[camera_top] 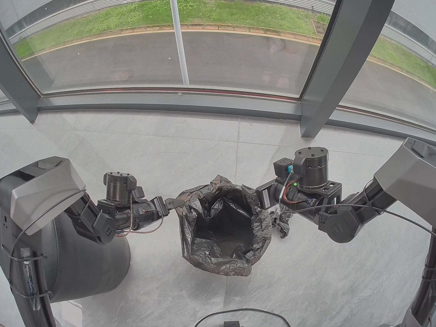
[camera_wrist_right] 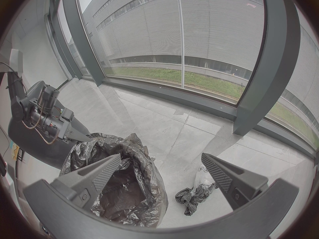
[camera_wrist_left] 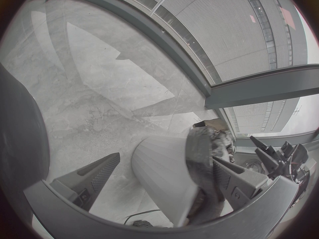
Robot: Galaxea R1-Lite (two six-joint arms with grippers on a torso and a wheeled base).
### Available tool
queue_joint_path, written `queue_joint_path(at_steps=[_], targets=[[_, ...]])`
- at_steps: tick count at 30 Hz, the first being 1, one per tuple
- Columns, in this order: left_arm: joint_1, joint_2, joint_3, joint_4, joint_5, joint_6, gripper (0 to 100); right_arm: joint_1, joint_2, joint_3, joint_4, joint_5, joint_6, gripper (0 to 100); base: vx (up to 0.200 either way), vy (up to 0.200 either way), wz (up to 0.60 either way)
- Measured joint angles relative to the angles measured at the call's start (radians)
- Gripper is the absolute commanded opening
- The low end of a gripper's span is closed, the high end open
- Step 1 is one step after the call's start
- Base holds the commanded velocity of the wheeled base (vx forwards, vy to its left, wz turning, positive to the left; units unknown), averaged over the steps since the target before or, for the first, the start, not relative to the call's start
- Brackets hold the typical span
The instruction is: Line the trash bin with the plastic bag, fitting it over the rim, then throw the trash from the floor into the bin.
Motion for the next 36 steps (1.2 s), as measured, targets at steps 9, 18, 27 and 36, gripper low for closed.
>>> queue_joint_path(at_steps=[9,18,27,36], targets=[[0.003,-0.240,0.189,-0.012,0.062,0.002,100,-0.038,-0.020,0.020,-0.041,-0.077,0.134,100,0.000,0.000,0.00],[0.011,-0.371,0.349,-0.209,0.125,0.020,100,-0.116,0.029,-0.040,0.091,-0.125,0.315,100,0.000,0.000,0.00],[0.013,-0.386,0.392,-0.273,0.136,0.038,100,-0.137,0.111,-0.376,0.633,-0.152,0.600,100,0.000,0.000,0.00],[0.018,-0.371,0.406,-0.307,0.141,0.046,100,-0.153,0.318,-0.797,1.200,-0.198,0.781,100,0.000,0.000,0.00]])
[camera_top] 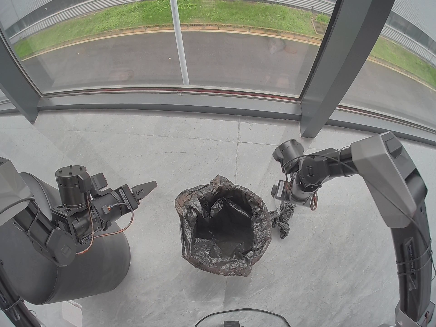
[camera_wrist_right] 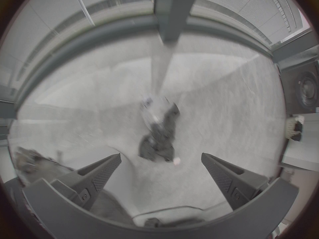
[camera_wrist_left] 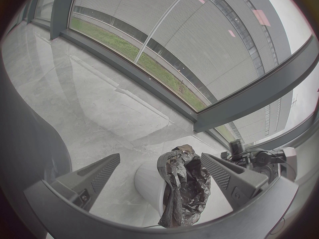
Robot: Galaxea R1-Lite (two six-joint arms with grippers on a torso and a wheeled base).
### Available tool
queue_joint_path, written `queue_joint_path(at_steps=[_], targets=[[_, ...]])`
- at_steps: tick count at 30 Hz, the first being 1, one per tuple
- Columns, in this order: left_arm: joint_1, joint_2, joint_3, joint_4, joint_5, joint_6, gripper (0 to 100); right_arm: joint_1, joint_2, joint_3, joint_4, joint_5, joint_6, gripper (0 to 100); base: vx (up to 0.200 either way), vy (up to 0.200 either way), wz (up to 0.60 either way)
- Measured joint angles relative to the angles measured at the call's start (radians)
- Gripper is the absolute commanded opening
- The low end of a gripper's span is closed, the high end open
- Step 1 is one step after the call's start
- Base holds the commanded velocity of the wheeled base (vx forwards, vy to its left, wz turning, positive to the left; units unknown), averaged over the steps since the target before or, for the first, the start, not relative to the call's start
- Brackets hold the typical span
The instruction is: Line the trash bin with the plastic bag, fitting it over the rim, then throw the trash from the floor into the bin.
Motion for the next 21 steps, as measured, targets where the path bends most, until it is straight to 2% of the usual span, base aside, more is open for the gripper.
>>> queue_joint_path(at_steps=[5,10,13,21], targets=[[0.004,0.018,0.002,-0.013,0.002,0.003,100,-0.016,0.153,-0.132,0.205,-0.035,0.061,100,0.000,0.000,0.00],[0.006,0.037,0.002,-0.020,0.003,0.003,100,-0.050,0.256,-0.185,0.228,-0.036,0.072,100,0.000,0.000,0.00],[0.006,0.046,0.002,-0.023,0.004,0.003,100,-0.069,0.298,-0.198,0.230,-0.017,0.029,100,0.000,0.000,0.00],[0.005,0.063,0.003,-0.024,0.003,0.001,100,-0.078,0.329,-0.205,0.289,0.098,-0.121,100,0.000,0.000,0.00]])
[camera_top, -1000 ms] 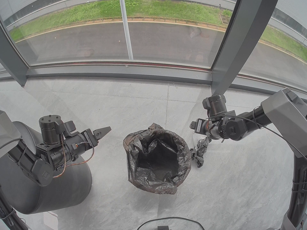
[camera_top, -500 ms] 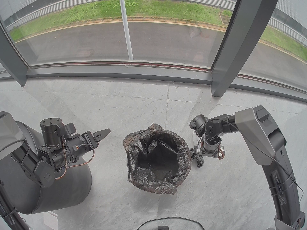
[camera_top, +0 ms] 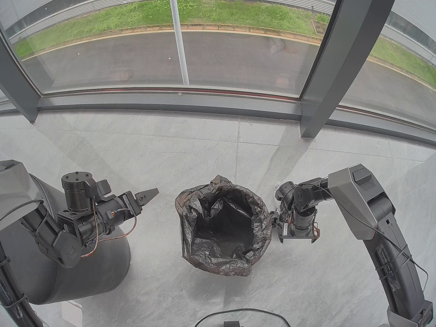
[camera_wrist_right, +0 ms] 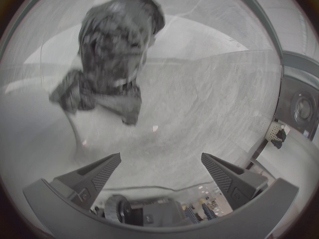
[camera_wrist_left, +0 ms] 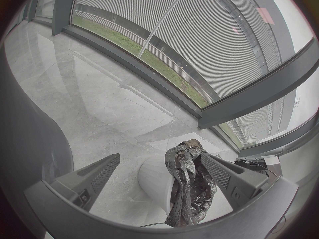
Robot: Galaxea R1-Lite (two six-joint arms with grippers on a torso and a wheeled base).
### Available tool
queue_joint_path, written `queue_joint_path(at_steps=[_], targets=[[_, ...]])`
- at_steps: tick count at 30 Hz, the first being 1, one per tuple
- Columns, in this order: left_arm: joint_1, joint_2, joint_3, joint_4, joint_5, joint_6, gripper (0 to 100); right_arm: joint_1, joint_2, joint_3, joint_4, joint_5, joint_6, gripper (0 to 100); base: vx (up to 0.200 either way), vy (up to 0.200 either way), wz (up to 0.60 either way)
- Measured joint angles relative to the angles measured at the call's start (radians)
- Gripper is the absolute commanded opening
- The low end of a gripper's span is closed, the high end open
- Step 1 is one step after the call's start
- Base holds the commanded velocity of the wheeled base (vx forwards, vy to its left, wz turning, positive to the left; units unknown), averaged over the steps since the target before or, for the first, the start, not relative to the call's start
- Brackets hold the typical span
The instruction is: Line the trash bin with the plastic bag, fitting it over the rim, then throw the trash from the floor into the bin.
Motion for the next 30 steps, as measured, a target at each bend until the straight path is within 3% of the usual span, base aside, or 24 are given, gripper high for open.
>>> queue_joint_path(at_steps=[6,15,23,30], targets=[[-0.003,0.011,0.000,0.000,-0.001,0.001,100,-0.001,-0.003,0.000,0.099,0.054,-0.068,100,0.000,0.000,0.00],[-0.003,0.039,0.000,-0.043,0.001,0.000,100,-0.031,-0.030,0.001,0.000,0.080,-0.096,100,0.000,0.000,0.00],[-0.002,0.055,0.010,-0.079,0.001,0.001,100,-0.036,-0.065,0.000,-0.138,0.195,-0.318,100,0.000,0.000,0.00],[-0.003,0.068,0.012,-0.085,0.001,0.001,100,-0.035,-0.083,0.001,-0.270,0.207,-0.441,100,0.000,0.000,0.00]])
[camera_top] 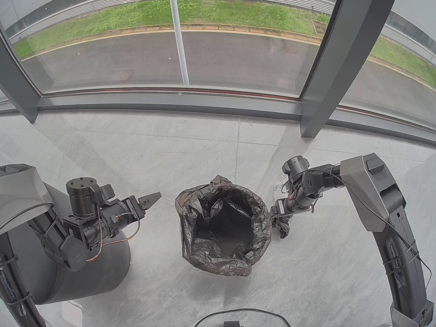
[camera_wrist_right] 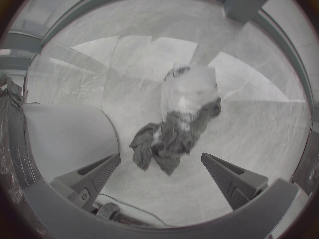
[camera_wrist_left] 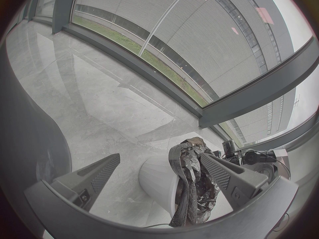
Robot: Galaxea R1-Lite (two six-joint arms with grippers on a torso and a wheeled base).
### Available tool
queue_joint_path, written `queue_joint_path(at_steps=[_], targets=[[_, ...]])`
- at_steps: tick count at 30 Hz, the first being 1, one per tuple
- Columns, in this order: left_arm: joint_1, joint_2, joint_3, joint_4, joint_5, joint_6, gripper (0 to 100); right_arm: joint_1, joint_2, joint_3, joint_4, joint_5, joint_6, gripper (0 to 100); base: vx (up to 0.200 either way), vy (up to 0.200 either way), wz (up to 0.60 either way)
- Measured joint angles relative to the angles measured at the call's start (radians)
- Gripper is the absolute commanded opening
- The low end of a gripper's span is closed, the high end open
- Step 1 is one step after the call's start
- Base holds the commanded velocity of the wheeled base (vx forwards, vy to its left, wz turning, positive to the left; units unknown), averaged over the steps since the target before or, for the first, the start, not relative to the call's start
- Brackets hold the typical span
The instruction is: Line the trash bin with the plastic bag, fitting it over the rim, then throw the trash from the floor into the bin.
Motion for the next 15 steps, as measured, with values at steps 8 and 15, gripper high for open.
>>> queue_joint_path(at_steps=[8,15], targets=[[-0.001,0.012,0.001,-0.001,0.000,0.001,100,0.002,0.009,0.000,-0.131,-0.106,-0.130,100,0.000,0.000,0.00],[-0.001,0.023,-0.001,-0.001,0.001,0.001,100,0.004,0.044,0.000,-0.154,-0.137,-0.141,100,0.000,0.000,0.00]])
